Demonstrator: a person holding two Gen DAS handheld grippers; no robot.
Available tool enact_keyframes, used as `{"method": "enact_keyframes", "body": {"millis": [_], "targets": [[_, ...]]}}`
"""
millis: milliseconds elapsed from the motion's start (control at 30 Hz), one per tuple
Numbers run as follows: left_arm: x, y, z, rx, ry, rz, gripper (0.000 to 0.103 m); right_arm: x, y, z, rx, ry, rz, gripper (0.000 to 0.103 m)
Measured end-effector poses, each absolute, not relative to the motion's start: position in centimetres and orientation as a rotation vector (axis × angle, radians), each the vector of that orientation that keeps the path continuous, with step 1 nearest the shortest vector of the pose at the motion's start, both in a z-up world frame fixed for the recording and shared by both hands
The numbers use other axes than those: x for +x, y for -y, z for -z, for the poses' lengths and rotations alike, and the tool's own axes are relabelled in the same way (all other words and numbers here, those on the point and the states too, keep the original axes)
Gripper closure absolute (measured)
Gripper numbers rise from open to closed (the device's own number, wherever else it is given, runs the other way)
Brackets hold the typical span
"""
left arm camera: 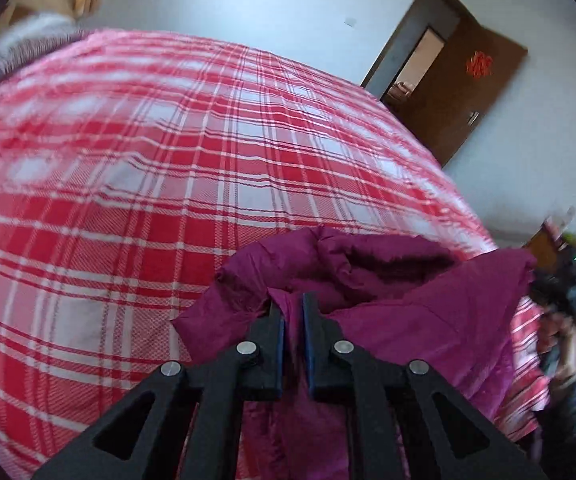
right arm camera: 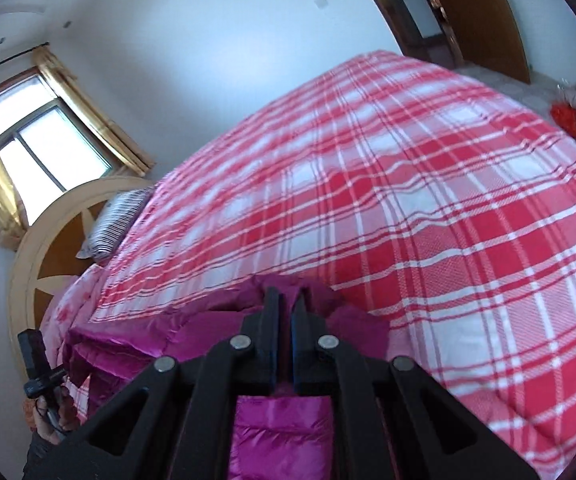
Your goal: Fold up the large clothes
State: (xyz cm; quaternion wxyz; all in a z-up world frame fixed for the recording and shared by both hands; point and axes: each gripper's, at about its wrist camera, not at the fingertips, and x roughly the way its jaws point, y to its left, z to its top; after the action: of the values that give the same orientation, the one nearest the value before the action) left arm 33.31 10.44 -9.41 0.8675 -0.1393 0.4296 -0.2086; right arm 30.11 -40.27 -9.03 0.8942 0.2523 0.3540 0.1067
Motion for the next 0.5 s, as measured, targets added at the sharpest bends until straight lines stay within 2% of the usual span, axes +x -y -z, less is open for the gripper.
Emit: {"method": "enact_keyframes", "body": {"millis": [167, 200, 233, 267, 300, 333, 367, 433, 467, 500], "targets": [[32.3, -13.3, 9.3, -0.312, -0.872, 0.398, 0.089, 31.7, 41.0, 11.5, 0.567, -0.788, -0.233, 0.096], [32.7, -13.6, 9.3, -0.289, -0.86, 0.346, 0.079, 31.9, 41.1, 11.9, 0.568, -0.798, -0.237, 0.096], [32.4, -14.3, 9.1, -0.26, -0.841, 0.289, 0.063, 32.1, 41.0, 12.1, 0.563, -0.801, -0.236, 0.096], [32.2, -14.9, 8.7, -0.259, -0.818, 0.252, 0.054, 32.2, 41.0, 12.2, 0.557, -0.802, -0.236, 0.096], [31.8, -15.4, 8.2, -0.272, -0.792, 0.226, 0.039, 32.3, 40.9, 12.3, 0.553, -0.802, -0.232, 0.096], [31.2, -15.4, 7.6, -0.287, -0.754, 0.23, 0.03, 32.3, 40.8, 12.2, 0.548, -0.802, -0.229, 0.096], [30.8, -15.0, 7.1, -0.285, -0.724, 0.248, 0.027, 32.4, 40.5, 12.1, 0.525, -0.803, -0.229, 0.095], [30.0, -12.6, 5.7, -0.213, -0.676, 0.254, 0.023, 32.6, 39.8, 11.9, 0.488, -0.802, -0.224, 0.09], [29.6, -10.2, 5.0, -0.145, -0.649, 0.258, 0.023, 32.7, 39.6, 11.9, 0.488, -0.802, -0.219, 0.081], [29.4, -8.4, 4.8, -0.1, -0.637, 0.276, 0.022, 32.7, 39.5, 11.9, 0.488, -0.803, -0.207, 0.067]]}}
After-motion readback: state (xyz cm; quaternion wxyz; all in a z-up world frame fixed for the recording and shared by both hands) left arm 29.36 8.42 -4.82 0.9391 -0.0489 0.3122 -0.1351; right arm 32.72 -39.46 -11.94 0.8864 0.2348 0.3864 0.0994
